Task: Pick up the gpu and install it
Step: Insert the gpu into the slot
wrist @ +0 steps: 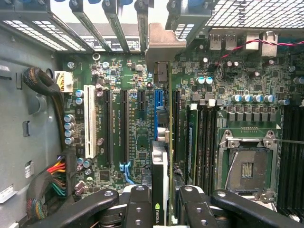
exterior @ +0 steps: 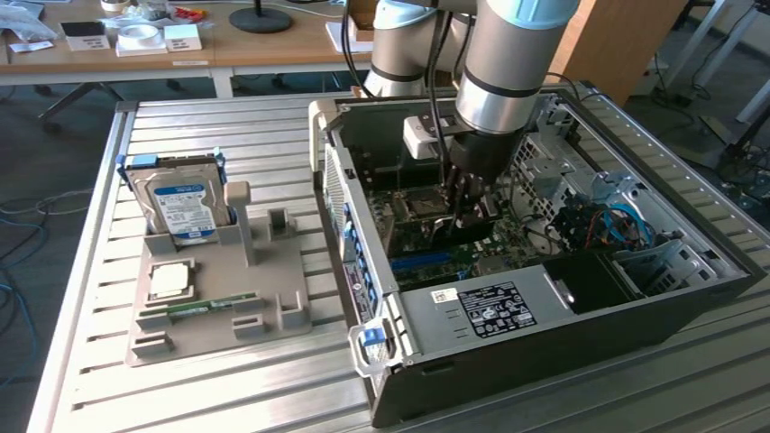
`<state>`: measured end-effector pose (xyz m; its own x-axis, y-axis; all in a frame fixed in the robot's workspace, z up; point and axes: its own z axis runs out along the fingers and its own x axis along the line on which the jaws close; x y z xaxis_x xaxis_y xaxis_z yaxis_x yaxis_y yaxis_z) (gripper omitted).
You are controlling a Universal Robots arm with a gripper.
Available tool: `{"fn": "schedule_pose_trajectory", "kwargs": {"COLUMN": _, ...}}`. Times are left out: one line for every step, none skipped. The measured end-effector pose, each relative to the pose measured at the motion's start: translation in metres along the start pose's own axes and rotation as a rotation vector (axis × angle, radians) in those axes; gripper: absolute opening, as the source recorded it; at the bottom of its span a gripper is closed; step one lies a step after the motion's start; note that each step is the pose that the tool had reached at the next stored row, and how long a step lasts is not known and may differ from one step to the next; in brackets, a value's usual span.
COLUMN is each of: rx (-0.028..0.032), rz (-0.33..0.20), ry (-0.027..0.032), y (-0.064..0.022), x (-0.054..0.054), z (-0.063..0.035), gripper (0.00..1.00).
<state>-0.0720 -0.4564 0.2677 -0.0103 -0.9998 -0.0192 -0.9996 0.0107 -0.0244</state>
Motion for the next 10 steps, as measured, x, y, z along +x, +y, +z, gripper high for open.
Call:
{"fn": "schedule_pose_trajectory", "kwargs": {"rx": 0.0, "rz": 0.0, "ry": 0.0, "y": 0.0, "x": 0.0, "z": 0.0, "gripper": 0.27}}
{"fn": "schedule_pose_trajectory", "kwargs": {"rx": 0.0, "rz": 0.0, "ry": 0.0, "y": 0.0, "x": 0.0, "z": 0.0, "gripper": 0.27}}
{"fn": "schedule_pose_trajectory", "kwargs": {"rx": 0.0, "rz": 0.0, "ry": 0.0, "y": 0.0, "x": 0.0, "z": 0.0, "gripper": 0.27}}
{"fn": "schedule_pose_trajectory", "kwargs": {"rx": 0.0, "rz": 0.0, "ry": 0.0, "y": 0.0002, "x": 0.0, "z": 0.0, "gripper": 0.27}}
{"fn": "schedule_pose_trajectory", "kwargs": {"rx": 0.0001, "rz": 0.0, "ry": -0.0001, "y": 0.0008, "x": -0.0001, "z": 0.0001, "gripper": 0.27}}
{"fn": "schedule_pose_trajectory", "kwargs": {"rx": 0.0, "rz": 0.0, "ry": -0.0001, "y": 0.0013, "x": 0.0, "z": 0.0, "gripper": 0.27}}
{"fn": "schedule_pose_trajectory", "kwargs": {"rx": 0.0, "rz": 0.0, "ry": 0.0, "y": 0.0015, "x": 0.0, "z": 0.0, "gripper": 0.27}}
{"fn": "schedule_pose_trajectory", "kwargs": {"rx": 0.0, "rz": 0.0, "ry": 0.0, "y": 0.0019, "x": 0.0, "z": 0.0, "gripper": 0.27}}
{"fn": "schedule_pose_trajectory", "kwargs": {"rx": 0.0, "rz": 0.0, "ry": -0.0001, "y": 0.0023, "x": 0.0, "z": 0.0, "gripper": 0.27}}
{"fn": "schedule_pose_trajectory", "kwargs": {"rx": 0.0, "rz": 0.0, "ry": 0.0, "y": 0.0028, "x": 0.0, "z": -0.0001, "gripper": 0.27}}
